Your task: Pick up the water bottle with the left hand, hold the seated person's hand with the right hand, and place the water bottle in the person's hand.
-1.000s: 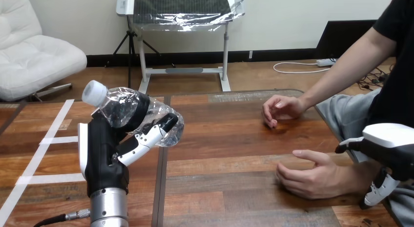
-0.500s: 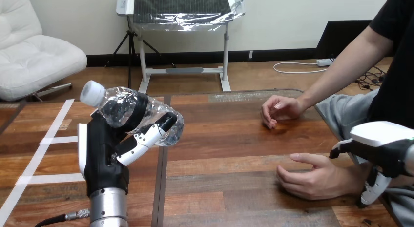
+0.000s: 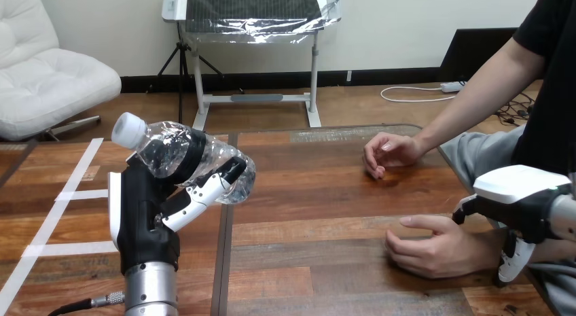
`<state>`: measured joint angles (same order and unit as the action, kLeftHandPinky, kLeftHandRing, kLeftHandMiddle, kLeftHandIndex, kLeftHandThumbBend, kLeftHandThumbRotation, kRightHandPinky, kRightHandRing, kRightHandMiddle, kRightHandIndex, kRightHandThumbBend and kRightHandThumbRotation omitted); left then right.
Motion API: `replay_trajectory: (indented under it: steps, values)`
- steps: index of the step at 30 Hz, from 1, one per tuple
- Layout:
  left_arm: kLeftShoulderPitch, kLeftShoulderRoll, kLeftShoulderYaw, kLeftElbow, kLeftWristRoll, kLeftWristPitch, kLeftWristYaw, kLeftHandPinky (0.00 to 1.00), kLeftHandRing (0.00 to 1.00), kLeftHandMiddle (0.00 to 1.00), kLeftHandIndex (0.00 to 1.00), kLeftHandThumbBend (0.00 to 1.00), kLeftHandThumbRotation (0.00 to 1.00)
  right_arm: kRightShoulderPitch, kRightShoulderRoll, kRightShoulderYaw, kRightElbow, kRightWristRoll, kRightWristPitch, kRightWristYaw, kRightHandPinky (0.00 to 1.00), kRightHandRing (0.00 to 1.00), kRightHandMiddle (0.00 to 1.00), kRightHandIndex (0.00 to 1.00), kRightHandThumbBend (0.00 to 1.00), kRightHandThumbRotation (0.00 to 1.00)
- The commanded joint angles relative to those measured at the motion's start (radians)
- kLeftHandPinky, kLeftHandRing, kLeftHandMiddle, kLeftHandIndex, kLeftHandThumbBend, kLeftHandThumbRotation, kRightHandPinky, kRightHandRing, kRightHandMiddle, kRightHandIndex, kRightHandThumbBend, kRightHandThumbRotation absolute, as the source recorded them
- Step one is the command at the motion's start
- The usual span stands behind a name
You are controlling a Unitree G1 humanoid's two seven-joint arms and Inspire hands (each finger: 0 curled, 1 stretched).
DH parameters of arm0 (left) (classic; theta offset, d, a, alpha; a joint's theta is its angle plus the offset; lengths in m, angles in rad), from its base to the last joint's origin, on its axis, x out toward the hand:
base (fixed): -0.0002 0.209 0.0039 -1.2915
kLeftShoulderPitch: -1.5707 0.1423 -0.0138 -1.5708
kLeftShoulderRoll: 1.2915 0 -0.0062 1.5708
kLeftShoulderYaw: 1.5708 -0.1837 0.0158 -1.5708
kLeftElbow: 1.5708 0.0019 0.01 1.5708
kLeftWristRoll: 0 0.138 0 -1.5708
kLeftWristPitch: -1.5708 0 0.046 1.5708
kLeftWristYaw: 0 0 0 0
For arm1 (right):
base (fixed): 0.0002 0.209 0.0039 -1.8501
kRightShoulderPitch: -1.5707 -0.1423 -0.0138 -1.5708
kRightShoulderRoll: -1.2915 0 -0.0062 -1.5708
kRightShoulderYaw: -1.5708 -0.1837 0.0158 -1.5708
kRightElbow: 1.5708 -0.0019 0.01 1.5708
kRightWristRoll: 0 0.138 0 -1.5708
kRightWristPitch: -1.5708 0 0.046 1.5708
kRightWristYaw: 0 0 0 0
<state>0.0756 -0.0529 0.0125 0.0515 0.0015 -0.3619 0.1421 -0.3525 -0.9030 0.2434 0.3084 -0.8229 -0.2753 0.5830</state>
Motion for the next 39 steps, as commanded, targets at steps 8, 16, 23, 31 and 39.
replay_trajectory:
  steps: [8, 16, 23, 31, 39]
  values:
    - [-0.041, -0.015, -0.001, -0.058, 0.003, -0.026, 0.001, 0.40, 0.43, 0.47, 0.49, 0.62, 0.00, -0.152, 0.007, 0.073, 0.094, -0.057, -0.031, -0.046, 0.80, 0.82, 0.83, 0.80, 0.80, 0.00]
    - [-0.041, -0.015, -0.001, -0.056, 0.001, -0.028, 0.001, 0.40, 0.43, 0.47, 0.49, 0.62, 0.00, -0.188, 0.024, 0.113, 0.135, -0.086, -0.022, -0.039, 0.80, 0.82, 0.82, 0.79, 0.78, 0.00]
    - [-0.041, -0.012, 0.001, -0.052, 0.003, -0.035, 0.000, 0.40, 0.43, 0.47, 0.49, 0.61, 0.00, -0.214, 0.035, 0.152, 0.174, -0.119, -0.012, -0.036, 0.79, 0.81, 0.82, 0.77, 0.77, 0.00]
    - [-0.040, -0.009, 0.003, -0.049, 0.009, -0.038, 0.002, 0.40, 0.42, 0.47, 0.49, 0.61, 0.00, -0.237, 0.050, 0.187, 0.208, -0.144, 0.008, -0.010, 0.78, 0.80, 0.82, 0.78, 0.73, 0.00]
    - [-0.037, -0.009, 0.004, -0.053, 0.011, -0.031, 0.004, 0.40, 0.43, 0.47, 0.49, 0.62, 0.00, -0.240, 0.061, 0.197, 0.221, -0.139, 0.035, 0.016, 0.78, 0.81, 0.83, 0.80, 0.71, 0.02]
